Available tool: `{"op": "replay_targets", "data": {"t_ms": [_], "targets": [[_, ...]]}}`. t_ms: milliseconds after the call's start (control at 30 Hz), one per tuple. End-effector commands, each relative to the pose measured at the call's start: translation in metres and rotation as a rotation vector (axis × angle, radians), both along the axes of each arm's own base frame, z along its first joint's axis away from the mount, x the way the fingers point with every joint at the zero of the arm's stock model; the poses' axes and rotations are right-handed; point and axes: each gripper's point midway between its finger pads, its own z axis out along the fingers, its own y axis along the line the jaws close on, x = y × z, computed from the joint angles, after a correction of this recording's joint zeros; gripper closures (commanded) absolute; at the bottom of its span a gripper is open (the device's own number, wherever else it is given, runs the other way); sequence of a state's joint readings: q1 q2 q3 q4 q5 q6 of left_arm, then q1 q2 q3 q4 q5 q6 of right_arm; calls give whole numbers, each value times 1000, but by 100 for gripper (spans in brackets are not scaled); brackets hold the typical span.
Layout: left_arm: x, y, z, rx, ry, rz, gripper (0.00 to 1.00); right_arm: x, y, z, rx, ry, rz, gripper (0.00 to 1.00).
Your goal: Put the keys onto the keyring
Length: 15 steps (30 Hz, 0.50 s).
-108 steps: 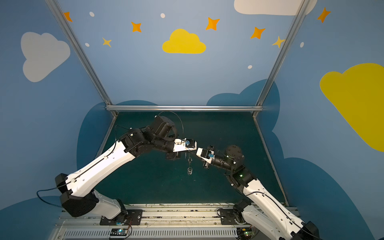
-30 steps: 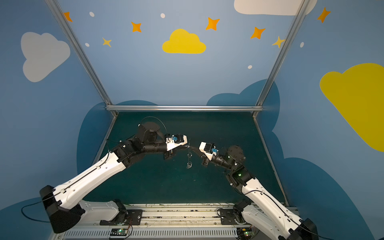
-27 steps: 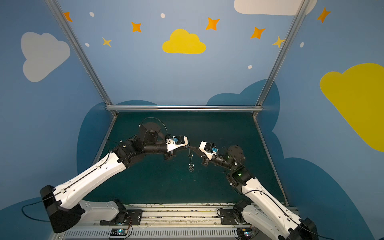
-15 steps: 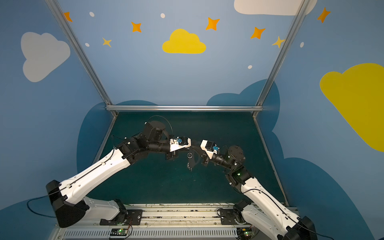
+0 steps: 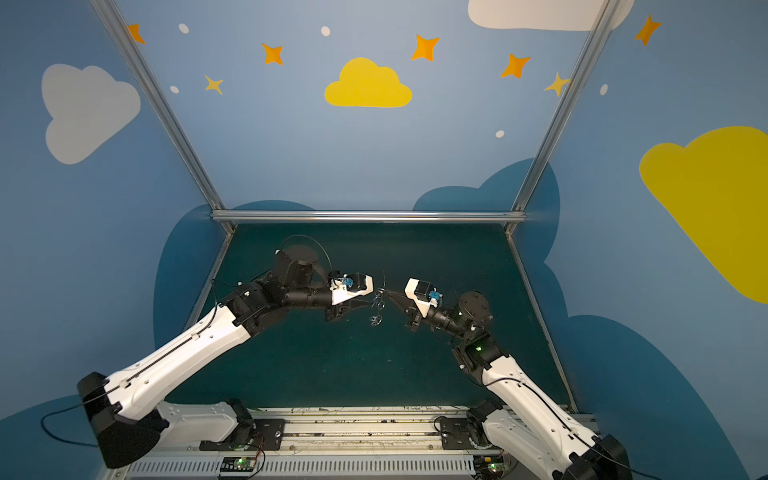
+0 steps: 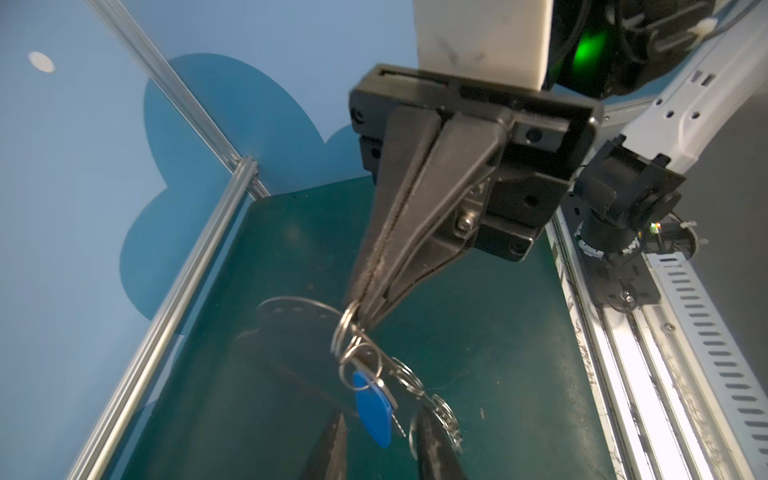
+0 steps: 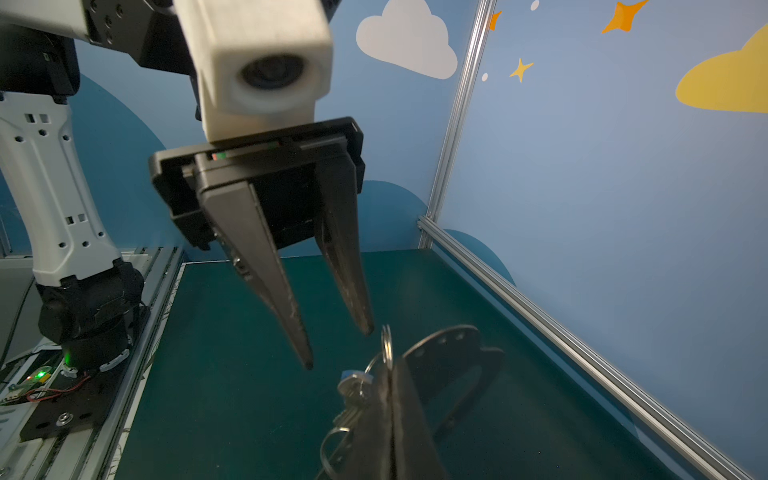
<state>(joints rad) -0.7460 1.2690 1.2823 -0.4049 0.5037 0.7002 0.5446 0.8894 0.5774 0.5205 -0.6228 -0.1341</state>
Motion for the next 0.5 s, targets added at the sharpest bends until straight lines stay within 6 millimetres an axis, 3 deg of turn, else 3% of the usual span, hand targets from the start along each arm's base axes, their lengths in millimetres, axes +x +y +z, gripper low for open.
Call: {"op": "replay_targets", "data": {"t_ms": [0,467], "targets": [[2,-2,23,-68,-41,-1,72,-7,-2,11,31,-35,22,100],[0,-24,19,-76,24,-92,72,-18,-3,16,38,-57,71,100]]}}
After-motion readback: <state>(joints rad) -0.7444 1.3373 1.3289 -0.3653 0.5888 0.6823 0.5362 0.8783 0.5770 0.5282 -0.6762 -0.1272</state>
